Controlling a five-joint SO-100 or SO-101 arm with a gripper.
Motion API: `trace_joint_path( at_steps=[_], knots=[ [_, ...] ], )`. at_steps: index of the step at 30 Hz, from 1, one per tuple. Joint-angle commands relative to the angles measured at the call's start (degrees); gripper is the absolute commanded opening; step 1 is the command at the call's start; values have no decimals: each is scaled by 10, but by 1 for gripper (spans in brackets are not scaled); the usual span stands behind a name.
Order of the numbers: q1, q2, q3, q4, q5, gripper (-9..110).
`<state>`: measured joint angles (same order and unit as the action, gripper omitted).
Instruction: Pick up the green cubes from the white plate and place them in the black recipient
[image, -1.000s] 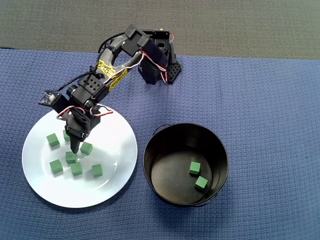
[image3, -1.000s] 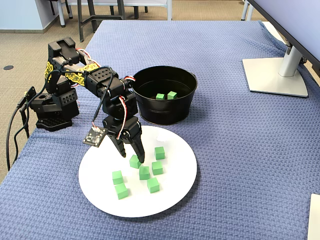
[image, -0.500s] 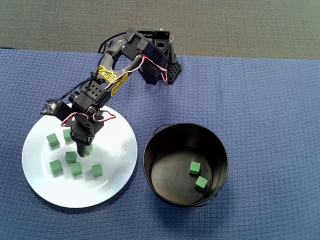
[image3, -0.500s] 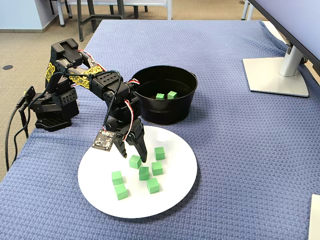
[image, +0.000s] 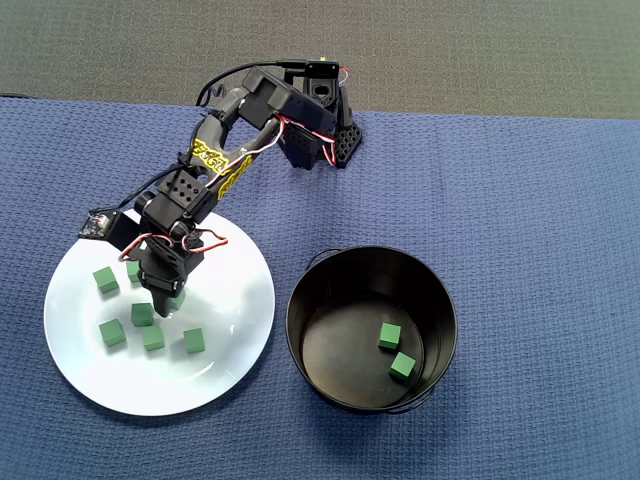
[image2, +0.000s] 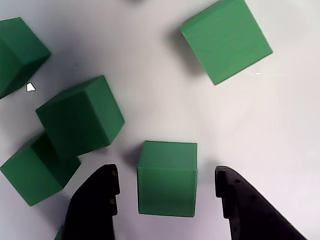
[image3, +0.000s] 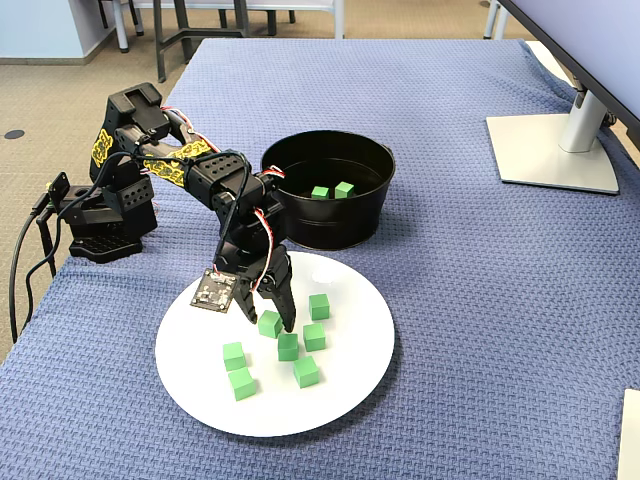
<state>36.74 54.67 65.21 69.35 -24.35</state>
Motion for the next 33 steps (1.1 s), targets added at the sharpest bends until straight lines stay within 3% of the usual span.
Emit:
trace_joint_path(
  at_steps=[1,21,33],
  knots=[
    [-9,6,-36,6,-13,13],
    [-5,15,-36,6,-16,0],
    [-4,356,131,28,18,0]
  ],
)
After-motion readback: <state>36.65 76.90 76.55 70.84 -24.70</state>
